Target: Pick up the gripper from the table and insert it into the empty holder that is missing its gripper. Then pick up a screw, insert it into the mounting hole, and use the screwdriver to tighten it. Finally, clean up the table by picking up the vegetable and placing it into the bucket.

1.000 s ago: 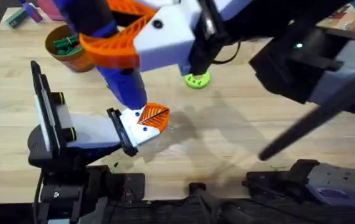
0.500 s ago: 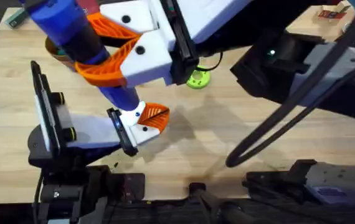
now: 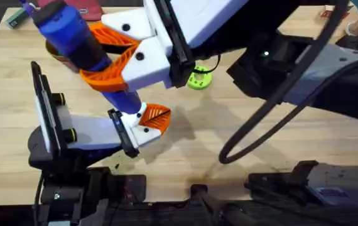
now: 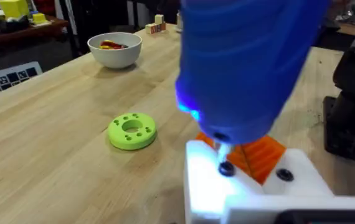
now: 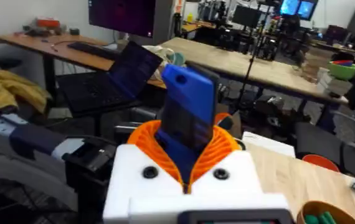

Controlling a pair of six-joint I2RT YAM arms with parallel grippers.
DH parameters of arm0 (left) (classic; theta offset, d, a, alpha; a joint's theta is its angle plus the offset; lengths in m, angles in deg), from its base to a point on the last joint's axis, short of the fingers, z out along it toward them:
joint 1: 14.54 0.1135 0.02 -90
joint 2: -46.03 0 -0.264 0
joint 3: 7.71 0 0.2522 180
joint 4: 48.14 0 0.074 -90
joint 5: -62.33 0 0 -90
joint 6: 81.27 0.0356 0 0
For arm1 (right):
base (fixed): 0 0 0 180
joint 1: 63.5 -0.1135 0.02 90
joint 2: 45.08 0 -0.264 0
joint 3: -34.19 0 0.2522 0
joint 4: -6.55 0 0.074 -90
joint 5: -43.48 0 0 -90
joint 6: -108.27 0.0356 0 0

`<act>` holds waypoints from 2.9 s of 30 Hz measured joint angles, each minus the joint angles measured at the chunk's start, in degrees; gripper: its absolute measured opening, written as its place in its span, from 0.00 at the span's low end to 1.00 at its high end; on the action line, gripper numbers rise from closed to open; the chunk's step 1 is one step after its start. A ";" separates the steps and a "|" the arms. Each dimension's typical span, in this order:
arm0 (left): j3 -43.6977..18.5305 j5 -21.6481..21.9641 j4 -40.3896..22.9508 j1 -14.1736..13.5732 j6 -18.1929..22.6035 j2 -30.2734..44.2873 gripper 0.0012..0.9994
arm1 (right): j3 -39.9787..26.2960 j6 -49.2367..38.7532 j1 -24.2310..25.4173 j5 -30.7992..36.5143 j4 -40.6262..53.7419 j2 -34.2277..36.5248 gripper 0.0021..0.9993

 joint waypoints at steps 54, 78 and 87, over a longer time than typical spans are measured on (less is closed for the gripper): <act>0.00 0.00 0.00 0.00 -0.04 0.01 0.01 | 0.00 -0.17 0.00 -0.98 1.09 1.01 0.02; 0.02 0.00 0.01 -0.02 -0.02 0.00 0.01 | 0.37 1.20 0.00 -2.01 -6.46 2.03 0.02; 0.00 0.02 0.00 -0.02 -0.02 -0.01 0.01 | 0.37 3.09 1.71 -2.03 -7.13 -1.32 0.02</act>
